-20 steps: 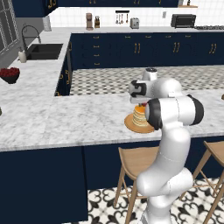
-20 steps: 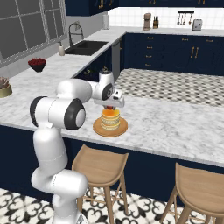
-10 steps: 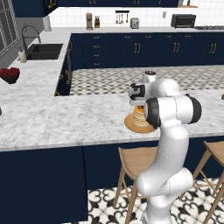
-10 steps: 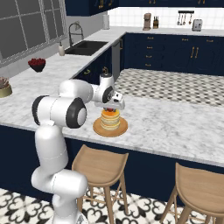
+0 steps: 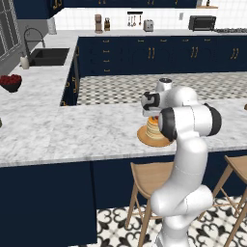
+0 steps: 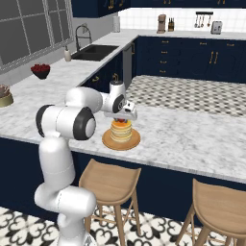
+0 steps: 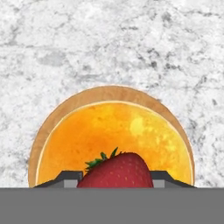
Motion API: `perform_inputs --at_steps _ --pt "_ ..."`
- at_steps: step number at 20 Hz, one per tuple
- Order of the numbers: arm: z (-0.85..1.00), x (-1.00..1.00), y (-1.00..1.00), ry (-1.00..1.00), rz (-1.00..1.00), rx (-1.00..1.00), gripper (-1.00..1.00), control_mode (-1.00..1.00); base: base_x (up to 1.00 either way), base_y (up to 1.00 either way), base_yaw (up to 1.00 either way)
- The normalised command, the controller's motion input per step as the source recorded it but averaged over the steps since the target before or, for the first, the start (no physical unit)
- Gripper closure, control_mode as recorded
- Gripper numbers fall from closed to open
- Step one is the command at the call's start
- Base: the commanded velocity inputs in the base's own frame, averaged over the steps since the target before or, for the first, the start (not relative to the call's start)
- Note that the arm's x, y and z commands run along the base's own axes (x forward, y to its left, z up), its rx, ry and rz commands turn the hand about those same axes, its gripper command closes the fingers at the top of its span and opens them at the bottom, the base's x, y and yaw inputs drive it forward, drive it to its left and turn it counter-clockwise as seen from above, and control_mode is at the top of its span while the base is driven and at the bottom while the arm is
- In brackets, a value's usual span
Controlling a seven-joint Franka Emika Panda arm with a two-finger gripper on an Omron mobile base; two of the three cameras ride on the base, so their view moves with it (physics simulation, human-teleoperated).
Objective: Take the strawberry from the fridge and place it on top of the pancake, located on the dining counter.
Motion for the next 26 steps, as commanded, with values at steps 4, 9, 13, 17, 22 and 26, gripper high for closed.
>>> perform_inputs --at_steps 4,9,13,17,22,26 --pt "-0.49 -0.04 0.00 0.00 0.00 0.00 -1.00 -1.00 0.00 0.00 0.00" --pt "-0.11 -0.35 0.00 0.00 0.00 0.00 -1.00 -1.00 0.00 0.00 0.00" --pt "-0.10 -0.48 0.00 0.00 0.00 0.00 -1.00 -1.00 0.00 0.00 0.00" --pt "0.06 -0.33 0.04 -0.06 0.00 0.00 -1.00 -1.00 0.00 0.00 0.00" --pt "0.55 -0.59 0.04 -0.13 0.00 0.00 -1.00 -1.00 0.00 0.00 0.00" --pt "0.94 -0.82 0.04 -0.04 0.00 0.00 -1.00 -1.00 0.00 0.00 0.00"
